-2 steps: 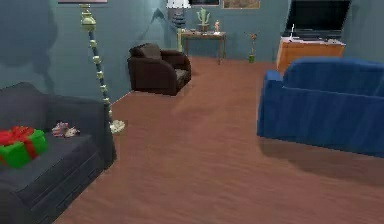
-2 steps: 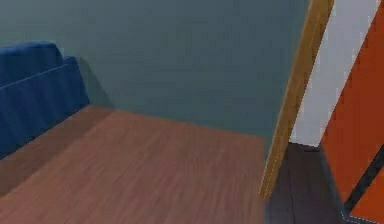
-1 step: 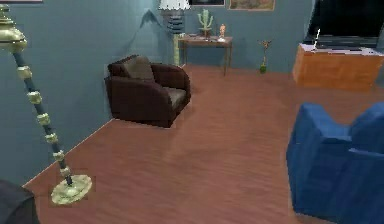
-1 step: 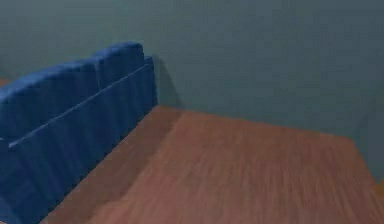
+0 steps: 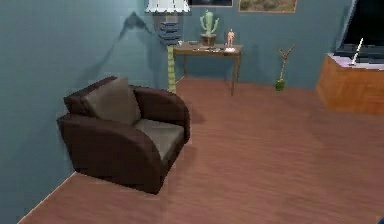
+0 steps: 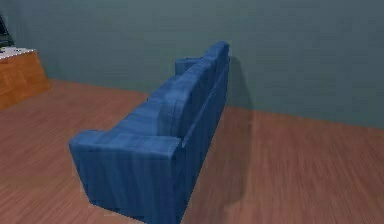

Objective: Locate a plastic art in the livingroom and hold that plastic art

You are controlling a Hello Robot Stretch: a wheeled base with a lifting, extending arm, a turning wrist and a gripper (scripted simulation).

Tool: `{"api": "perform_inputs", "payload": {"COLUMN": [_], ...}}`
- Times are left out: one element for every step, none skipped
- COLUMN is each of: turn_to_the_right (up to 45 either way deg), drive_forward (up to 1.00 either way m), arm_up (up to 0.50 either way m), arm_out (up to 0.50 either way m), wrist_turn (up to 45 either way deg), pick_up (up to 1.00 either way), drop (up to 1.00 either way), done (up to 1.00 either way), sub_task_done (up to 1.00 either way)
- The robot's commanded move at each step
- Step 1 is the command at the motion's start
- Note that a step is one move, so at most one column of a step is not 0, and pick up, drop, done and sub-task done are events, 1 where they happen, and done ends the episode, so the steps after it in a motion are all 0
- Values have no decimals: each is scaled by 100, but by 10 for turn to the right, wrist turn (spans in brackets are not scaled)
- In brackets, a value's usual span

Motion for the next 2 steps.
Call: {"api": "perform_inputs", "payload": {"turn_to_the_right": [150, 0], "drive_forward": [0, 100], "arm_up": [0, 0], "arm_out": [0, 0], "wrist_turn": [0, 0], "pick_up": [0, 0], "drop": [0, 0], "done": [0, 0], "sub_task_done": [0, 0]}}
